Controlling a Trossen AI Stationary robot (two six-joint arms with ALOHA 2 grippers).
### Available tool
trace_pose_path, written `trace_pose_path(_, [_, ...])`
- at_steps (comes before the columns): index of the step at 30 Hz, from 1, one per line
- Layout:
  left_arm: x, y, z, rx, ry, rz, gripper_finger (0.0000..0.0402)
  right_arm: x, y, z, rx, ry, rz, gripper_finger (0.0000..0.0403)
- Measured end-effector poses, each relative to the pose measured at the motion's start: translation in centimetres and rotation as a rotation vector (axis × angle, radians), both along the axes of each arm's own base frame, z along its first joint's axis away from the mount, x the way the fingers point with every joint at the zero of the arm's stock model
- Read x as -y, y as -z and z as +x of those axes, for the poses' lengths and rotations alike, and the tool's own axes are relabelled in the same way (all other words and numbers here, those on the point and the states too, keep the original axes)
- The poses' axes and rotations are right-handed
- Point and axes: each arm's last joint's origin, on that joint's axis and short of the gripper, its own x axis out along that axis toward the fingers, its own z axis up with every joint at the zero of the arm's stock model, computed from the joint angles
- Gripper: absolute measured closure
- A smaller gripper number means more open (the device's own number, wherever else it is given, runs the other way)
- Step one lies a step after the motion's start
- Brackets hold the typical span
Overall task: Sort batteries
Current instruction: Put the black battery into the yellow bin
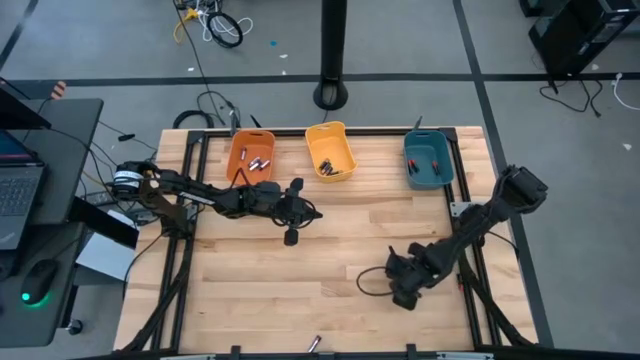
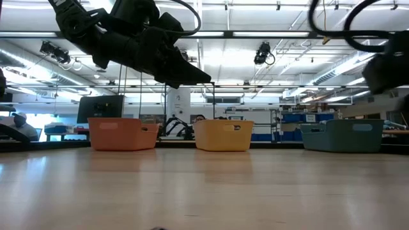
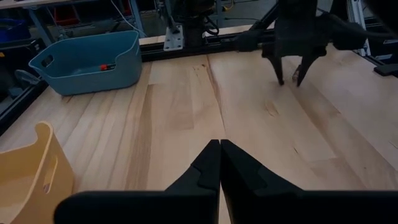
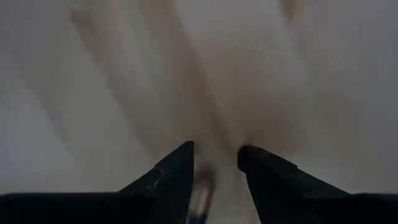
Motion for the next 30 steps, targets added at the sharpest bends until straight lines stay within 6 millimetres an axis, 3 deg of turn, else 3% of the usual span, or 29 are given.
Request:
trace_pose_path(8, [0.0, 0.0, 0.0, 0.000, -0.002, 0.001, 0.0385, 0.3, -0.7, 1.2, 0.040, -0.062, -0.030, 0.0355])
trace_pose_path(11, [0.0, 0.0, 0.0, 0.000, -0.002, 0.000, 0.0385, 0.0, -1.6, 1.7, 0.034, -0.040, -0.045, 0.0367])
trace_pose_path(16, [0.0, 0.0, 0.0, -0.001, -0.002, -0.001, 0.0385, -1.5, -3.7, 2.4, 0.037, 0.008, 0.039, 0.0327])
trace_pose_path(24, [0.0, 0.0, 0.0, -0.002, -0.003, -0.003, 0.0385, -4.3, -4.0, -0.2, -0.031, 0.114, 0.061, 0.0225])
trace_pose_path(30, [0.0, 0.0, 0.0, -0.002, -0.003, -0.003, 0.0385, -4.4, -3.2, -1.9, -0.092, 0.130, 0.002, 0.0214])
